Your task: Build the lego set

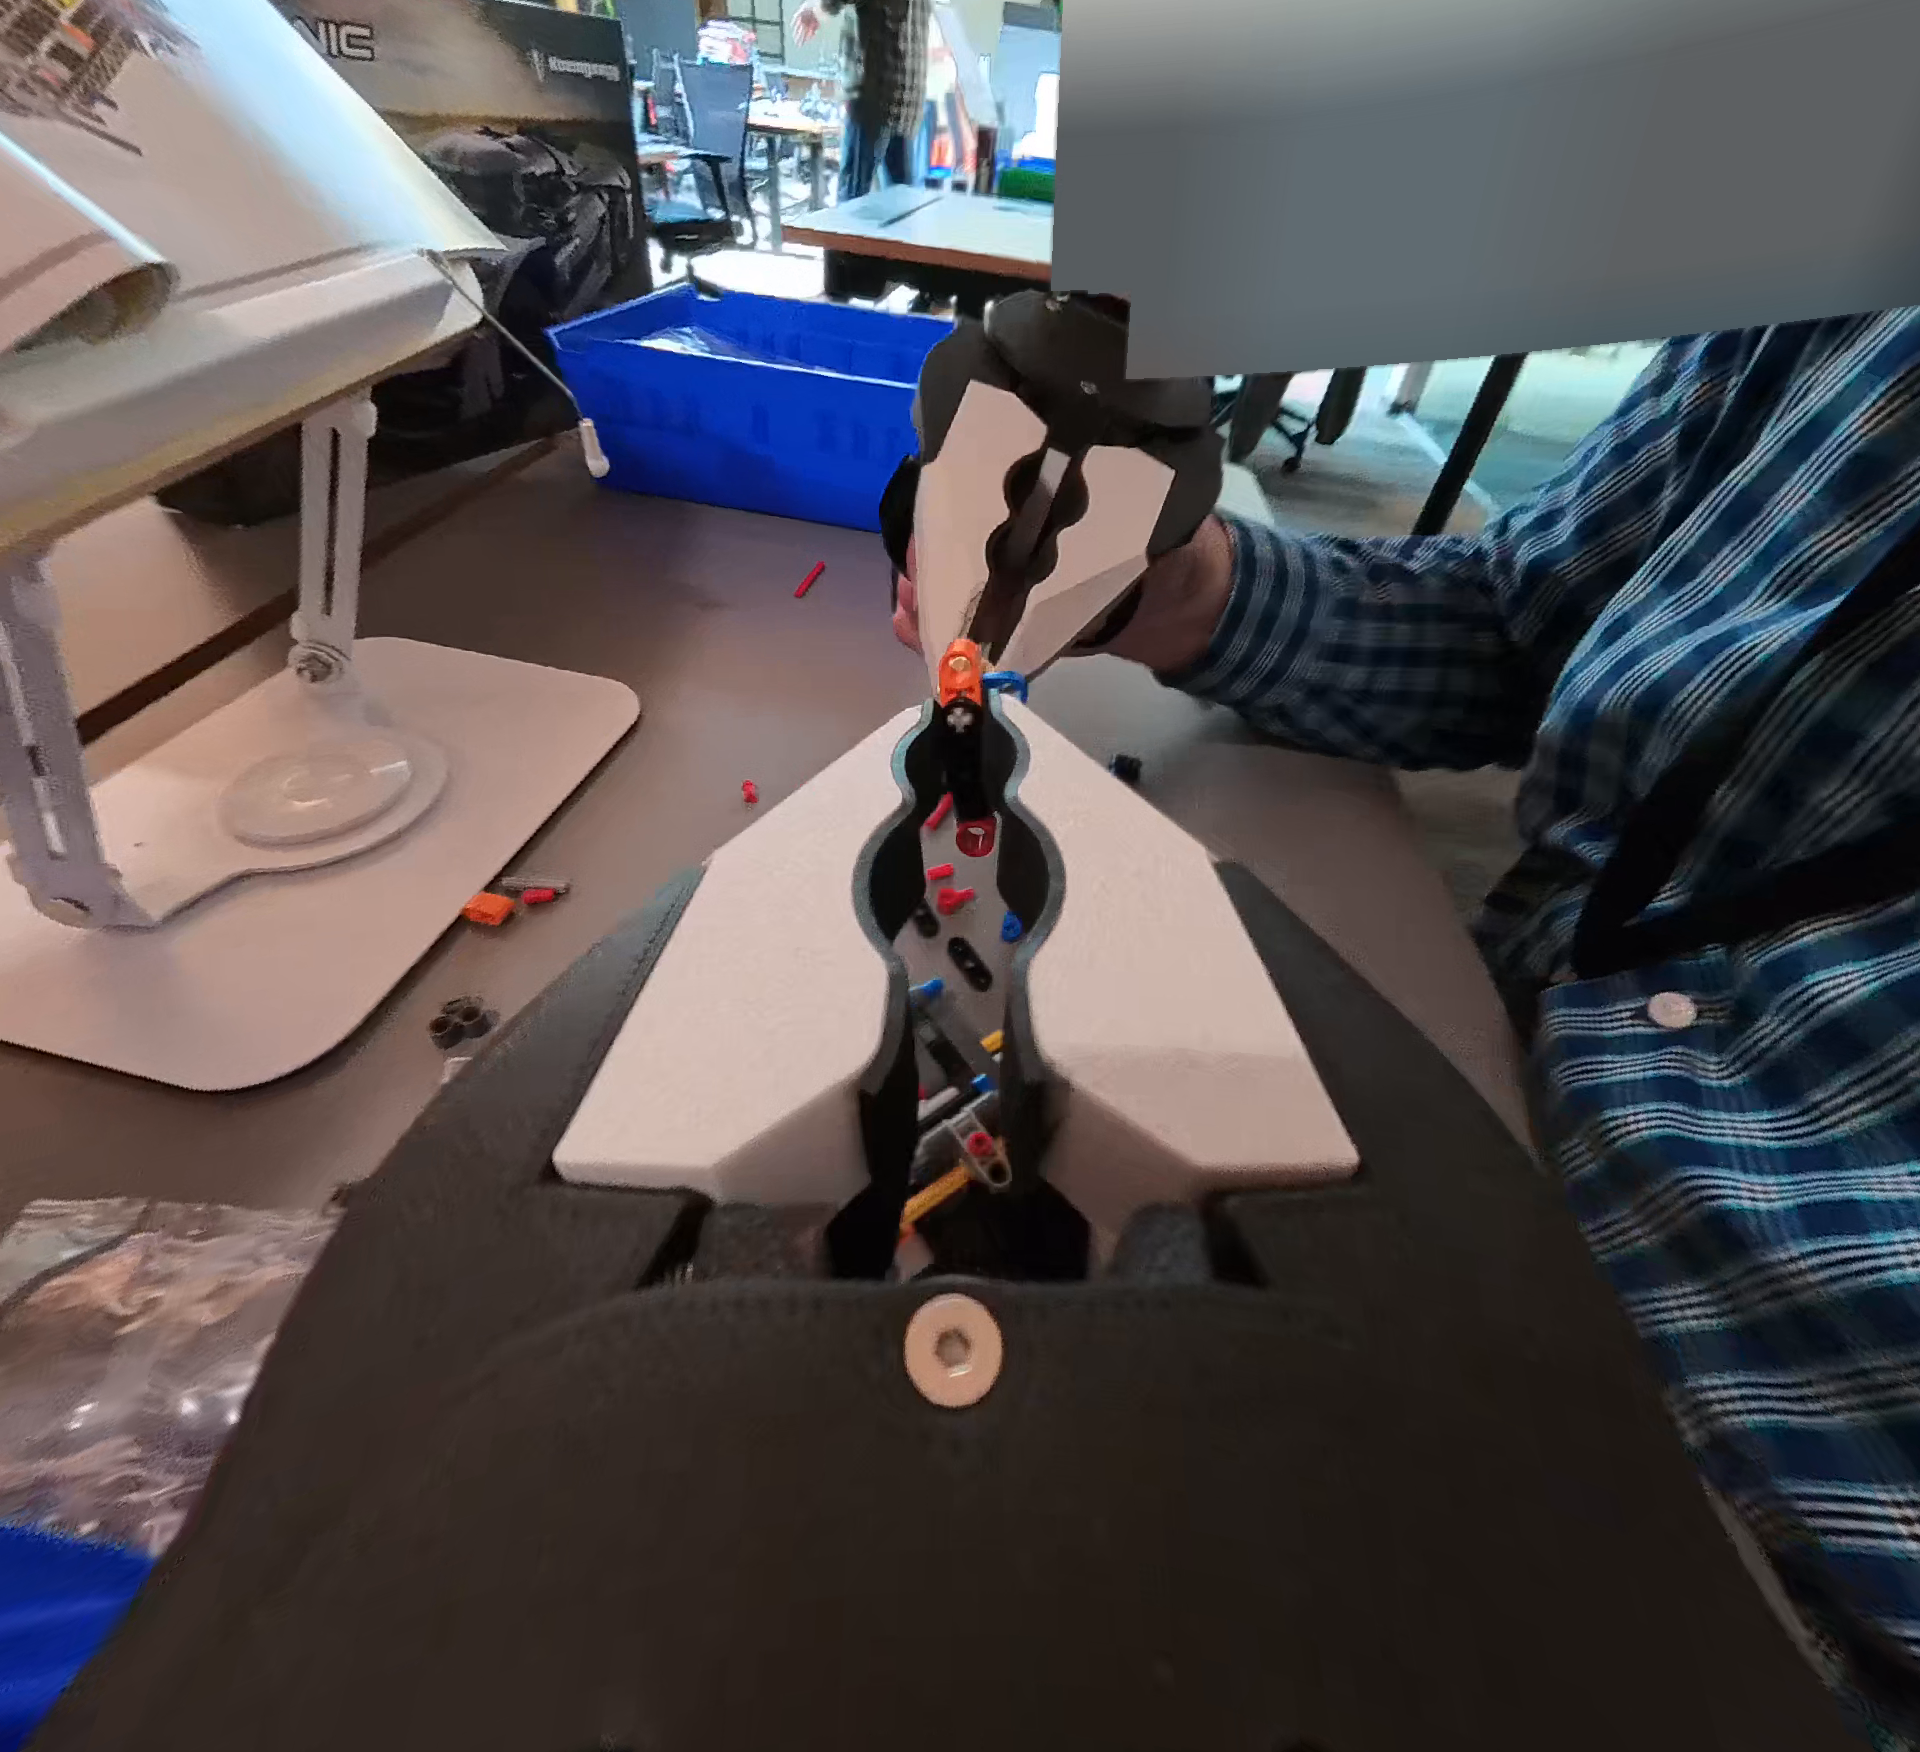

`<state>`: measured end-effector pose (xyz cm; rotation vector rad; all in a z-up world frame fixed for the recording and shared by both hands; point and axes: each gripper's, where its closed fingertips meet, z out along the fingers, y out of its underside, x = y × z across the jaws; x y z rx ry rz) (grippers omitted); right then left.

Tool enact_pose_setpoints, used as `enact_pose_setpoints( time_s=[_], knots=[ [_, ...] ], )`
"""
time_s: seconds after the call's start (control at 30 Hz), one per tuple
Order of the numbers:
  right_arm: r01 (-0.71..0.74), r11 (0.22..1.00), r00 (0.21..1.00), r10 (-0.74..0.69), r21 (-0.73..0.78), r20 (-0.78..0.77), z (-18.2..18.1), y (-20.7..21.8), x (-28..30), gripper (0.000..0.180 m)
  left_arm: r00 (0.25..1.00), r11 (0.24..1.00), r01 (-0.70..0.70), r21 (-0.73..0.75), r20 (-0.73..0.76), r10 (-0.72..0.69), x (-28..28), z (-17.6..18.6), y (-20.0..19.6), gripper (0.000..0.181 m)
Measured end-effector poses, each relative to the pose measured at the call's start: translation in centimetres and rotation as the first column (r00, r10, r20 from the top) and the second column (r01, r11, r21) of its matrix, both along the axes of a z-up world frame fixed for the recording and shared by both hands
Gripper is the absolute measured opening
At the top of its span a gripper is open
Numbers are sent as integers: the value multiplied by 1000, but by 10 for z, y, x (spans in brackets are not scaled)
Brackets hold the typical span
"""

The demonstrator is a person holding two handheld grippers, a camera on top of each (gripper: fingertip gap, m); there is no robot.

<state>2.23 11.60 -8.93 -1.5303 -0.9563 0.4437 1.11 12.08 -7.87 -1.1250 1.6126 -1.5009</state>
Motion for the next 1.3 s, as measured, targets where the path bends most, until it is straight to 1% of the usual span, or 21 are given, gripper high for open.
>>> enact_pose_setpoints(
  time_s=[0.1,0.23,0.33,0.6,0.83,1.3],
  knots=[
    [-6,1000,1000,6,5,-6,-1,0,-1,1,1000,999,-14,34,-4,14,0,0,0,5],
    [44,998,996,-47,38,80,-7,5,0,1,999,999,-33,39,-21,34,0,-3,2,5],
    [84,994,983,-94,67,160,-14,10,2,3,997,995,-62,83,-45,66,2,-8,4,5],
    [165,973,924,-210,163,320,-20,18,6,1,992,989,-101,108,-68,108,7,-14,6,5],
    [179,969,913,-229,172,338,-21,19,7,0,990,987,-113,112,-66,121,8,-14,8,5],
    [185,968,916,-233,171,325,-23,20,8,0,988,983,-128,131,-71,138,9,-16,9,5]
  ],
)
